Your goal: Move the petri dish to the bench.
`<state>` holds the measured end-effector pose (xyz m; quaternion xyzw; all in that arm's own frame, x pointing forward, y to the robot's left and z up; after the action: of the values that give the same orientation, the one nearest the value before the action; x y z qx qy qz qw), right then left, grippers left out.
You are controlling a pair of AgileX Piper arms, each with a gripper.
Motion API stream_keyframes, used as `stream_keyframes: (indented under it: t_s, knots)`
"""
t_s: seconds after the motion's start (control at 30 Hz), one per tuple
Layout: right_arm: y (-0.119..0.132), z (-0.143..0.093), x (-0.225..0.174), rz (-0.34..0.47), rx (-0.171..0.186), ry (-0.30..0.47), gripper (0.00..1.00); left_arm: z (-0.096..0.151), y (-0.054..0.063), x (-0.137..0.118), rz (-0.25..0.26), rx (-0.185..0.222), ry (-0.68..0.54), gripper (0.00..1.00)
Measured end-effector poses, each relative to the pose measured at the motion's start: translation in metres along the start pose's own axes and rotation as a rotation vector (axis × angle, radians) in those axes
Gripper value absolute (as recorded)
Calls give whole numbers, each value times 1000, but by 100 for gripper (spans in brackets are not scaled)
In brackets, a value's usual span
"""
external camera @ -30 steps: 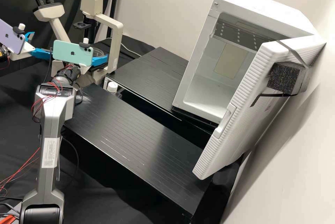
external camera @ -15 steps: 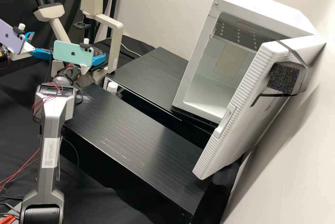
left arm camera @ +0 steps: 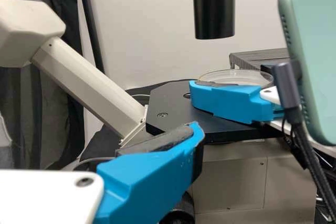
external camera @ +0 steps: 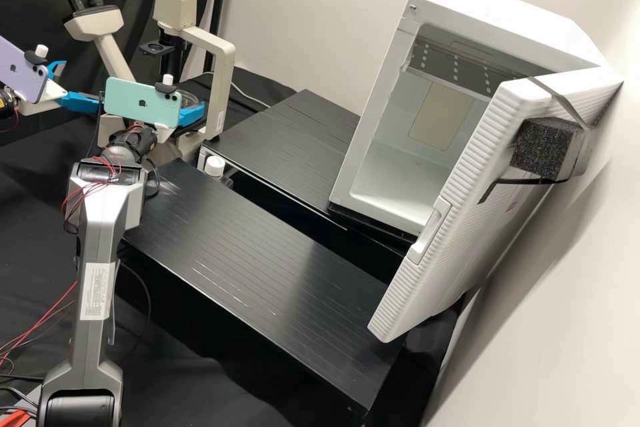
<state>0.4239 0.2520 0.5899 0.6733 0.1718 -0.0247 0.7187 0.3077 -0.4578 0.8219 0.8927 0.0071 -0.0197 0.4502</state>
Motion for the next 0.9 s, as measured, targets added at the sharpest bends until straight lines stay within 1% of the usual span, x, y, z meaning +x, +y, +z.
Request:
stream_keyframes:
  t_s: [0.13,0.2,0.27,0.3,0.4,0.43,0.57,0.63,0.73,0.9]
  knots:
    - [3,3,-5,-1,0,-8,0,0,0,0,0,0,0,100]
    - [8,5,-10,-1,-13,-7,0,0,0,0,0,0,0,100]
    - [15,5,-16,2,-5,-3,0,0,0,0,0,0,0,100]
    - [18,4,-19,11,-7,3,0,0,0,0,0,0,0,100]
    - [28,2,-31,32,-25,21,0,0,0,0,0,0,0,100]
    - [32,1,-37,31,-23,26,0,0,0,0,0,0,0,100]
    - [41,-2,-54,31,-62,52,0,0,0,0,0,0,0,100]
    - [47,-3,-62,42,-68,66,0,0,0,0,0,0,0,100]
    - [56,-4,-77,72,-68,86,0,0,0,0,0,0,0,100]
    - [65,1,-103,109,-98,106,0,0,0,0,0,0,0,100]
